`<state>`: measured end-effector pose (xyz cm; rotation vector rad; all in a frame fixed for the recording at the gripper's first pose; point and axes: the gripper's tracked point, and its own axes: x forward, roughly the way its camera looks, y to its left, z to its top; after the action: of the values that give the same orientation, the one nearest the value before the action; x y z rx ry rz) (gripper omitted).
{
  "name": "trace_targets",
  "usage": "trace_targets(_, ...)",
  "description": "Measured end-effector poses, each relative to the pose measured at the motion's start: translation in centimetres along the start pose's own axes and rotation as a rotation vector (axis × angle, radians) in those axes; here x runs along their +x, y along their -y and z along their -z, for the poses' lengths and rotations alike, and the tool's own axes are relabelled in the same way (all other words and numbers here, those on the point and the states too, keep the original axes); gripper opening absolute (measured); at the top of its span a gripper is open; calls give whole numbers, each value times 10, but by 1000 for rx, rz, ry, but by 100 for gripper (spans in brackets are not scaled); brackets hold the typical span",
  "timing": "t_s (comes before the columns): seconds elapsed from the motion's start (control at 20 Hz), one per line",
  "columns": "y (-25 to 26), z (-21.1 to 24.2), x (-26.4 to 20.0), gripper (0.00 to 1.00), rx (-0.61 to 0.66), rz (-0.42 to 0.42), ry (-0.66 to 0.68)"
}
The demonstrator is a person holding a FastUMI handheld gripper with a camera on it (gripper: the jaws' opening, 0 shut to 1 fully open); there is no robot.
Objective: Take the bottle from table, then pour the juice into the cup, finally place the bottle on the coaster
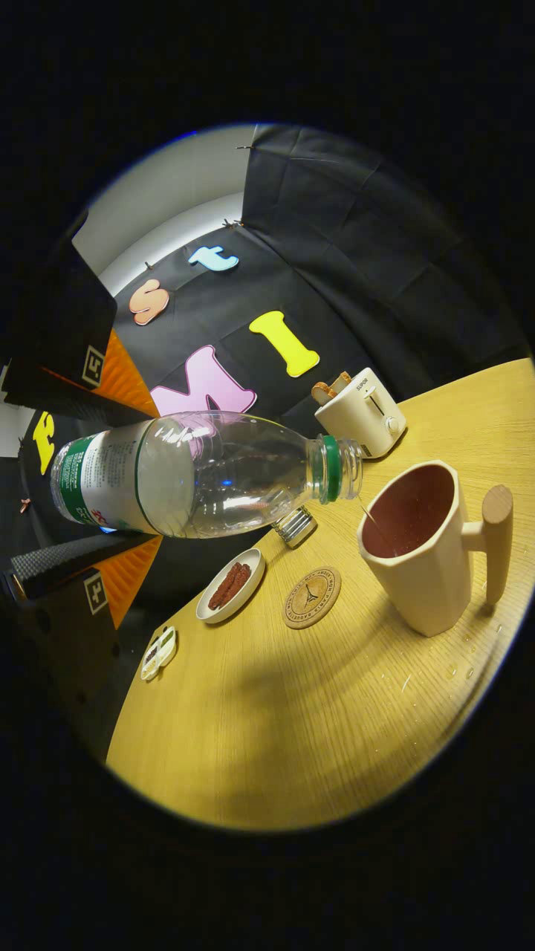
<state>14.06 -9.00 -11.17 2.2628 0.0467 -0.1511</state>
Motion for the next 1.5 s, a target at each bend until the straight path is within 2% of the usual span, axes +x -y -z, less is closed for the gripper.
trace_targets(0.55, -11, -3, -1, 75, 18, -1, 9)
trace_targets(0.8, -4, -4, -2, 74, -54, 25, -4)
trace_targets(1.1, 4, -9, -1, 74, -365, 58, -16)
trace_targets(1.3, 15, -14, -3, 74, -647, 89, -24)
trace_targets(1.5, 4, -17, -4, 74, -932, 49, 19)
